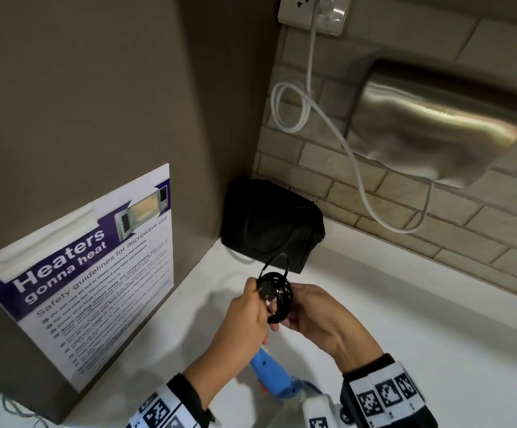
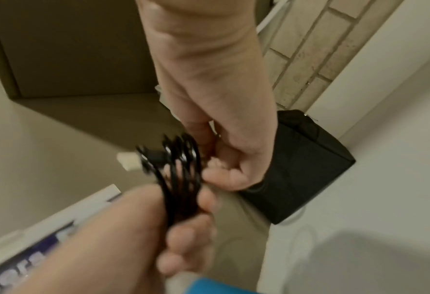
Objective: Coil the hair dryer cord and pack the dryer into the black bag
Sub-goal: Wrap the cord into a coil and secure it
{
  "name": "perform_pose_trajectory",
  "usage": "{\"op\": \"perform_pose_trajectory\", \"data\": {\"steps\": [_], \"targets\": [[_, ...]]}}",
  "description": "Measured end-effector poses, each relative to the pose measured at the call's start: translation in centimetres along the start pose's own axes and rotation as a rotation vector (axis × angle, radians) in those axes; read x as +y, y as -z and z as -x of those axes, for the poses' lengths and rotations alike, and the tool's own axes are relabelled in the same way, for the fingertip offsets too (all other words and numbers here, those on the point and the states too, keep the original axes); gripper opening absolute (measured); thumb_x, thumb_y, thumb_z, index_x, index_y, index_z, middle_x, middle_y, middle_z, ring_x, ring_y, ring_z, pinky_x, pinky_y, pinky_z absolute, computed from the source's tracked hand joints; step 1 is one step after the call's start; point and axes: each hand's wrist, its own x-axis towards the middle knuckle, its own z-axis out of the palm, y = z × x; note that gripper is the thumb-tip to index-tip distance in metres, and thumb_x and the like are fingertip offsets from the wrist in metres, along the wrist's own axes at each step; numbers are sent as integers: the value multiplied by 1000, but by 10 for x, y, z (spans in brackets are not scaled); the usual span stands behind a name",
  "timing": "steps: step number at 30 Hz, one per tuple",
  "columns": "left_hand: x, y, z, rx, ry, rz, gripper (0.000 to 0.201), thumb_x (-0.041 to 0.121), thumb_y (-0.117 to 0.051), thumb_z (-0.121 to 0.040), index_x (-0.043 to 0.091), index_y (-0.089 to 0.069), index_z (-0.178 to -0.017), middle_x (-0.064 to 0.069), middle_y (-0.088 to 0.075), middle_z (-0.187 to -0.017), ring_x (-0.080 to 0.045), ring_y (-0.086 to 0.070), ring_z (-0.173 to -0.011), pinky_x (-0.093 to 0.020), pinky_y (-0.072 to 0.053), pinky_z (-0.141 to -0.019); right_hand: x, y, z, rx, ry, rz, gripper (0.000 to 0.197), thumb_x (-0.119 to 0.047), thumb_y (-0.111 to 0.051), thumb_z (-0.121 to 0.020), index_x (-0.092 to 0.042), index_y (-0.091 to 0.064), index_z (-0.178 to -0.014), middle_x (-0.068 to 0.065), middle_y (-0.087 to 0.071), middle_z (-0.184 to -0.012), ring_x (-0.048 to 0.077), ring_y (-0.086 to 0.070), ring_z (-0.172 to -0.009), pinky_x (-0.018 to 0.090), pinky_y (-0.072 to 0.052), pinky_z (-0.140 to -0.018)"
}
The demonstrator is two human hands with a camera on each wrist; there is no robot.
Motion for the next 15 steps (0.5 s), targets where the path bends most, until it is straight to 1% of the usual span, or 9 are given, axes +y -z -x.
{"op": "perform_pose_trajectory", "data": {"steps": [3, 5, 6, 8, 9, 10, 12, 14, 15], "targets": [[-3, 3, -3, 12, 65, -66, 16, 0, -32, -92, 13, -40, -93, -1, -59, -65, -9, -48, -42, -17, -40, -43, -7, -2, 11, -85, 43, -35, 31, -23, -45, -100, -4, -68, -98, 13, -70, -89, 22, -65, -83, 28, -48, -76], [-1, 2, -3, 26, 75, -53, 14, 3, -32, -94, 14, -41, -95, 0, -59, -65, -7, -50, -42, -17, -40, -41, -9, -4, 17, -139, 112, 62, 31, -30, -56, -94, -2, -67, -100, 14, -66, -90, 24, -59, -83, 28, -47, -78], [1, 2, -3, 31, 79, -27, 14, 4, -32, -94, 15, -41, -97, 1, -58, -65, -3, -50, -39, -16, -39, -40, -8, -5, 18, -159, 146, 110, 30, -26, -63, -90, 2, -65, -101, 16, -64, -91, 27, -57, -82, 28, -48, -79], [4, 1, -1, 29, 75, 23, 10, 9, -35, -96, 17, -40, -98, 3, -57, -64, 4, -50, -34, -13, -37, -38, -5, -8, 19, -174, 205, 149, 26, -8, -70, -83, 7, -62, -102, 18, -62, -87, 31, -54, -78, 32, -48, -80], [7, 0, 0, 25, 57, 24, 4, 14, -37, -97, 17, -40, -98, 3, -56, -64, 7, -49, -34, -13, -36, -38, -2, -8, 19, -160, 225, 129, 22, 1, -69, -81, 5, -62, -101, 16, -61, -82, 31, -53, -75, 34, -48, -77], [9, 0, 1, 25, 30, 21, 3, 20, -38, -98, 17, -40, -98, 4, -56, -65, 7, -49, -34, -12, -35, -38, 0, -9, 17, -126, 250, 106, 25, 7, -67, -79, 0, -61, -103, 13, -62, -78, 31, -53, -71, 35, -48, -73], [10, 1, 2, 29, -6, 20, 4, 22, -39, -99, 18, -39, -98, 5, -55, -64, 7, -50, -35, -10, -35, -40, 3, -13, 15, -5, 313, 142, 55, 7, -67, -79, -15, -50, -127, 9, -63, -76, 26, -59, -69, 32, -49, -67], [9, 2, 2, 36, -13, 2, 3, 17, -40, -98, 18, -38, -99, 7, -54, -63, 6, -50, -36, -10, -37, -41, 8, -18, 15, 145, 436, 339, 90, 0, -68, -80, -40, -18, -142, 5, -62, -73, 11, -62, -67, 23, -50, -64], [8, 3, 2, 40, -17, -16, 4, 15, -41, -97, 17, -38, -98, 7, -53, -62, 5, -51, -37, -11, -38, -42, 10, -21, 17, 180, 519, 431, 99, -1, -67, -81, -44, -2, -144, 1, -59, -69, 6, -59, -63, 20, -49, -63]]}}
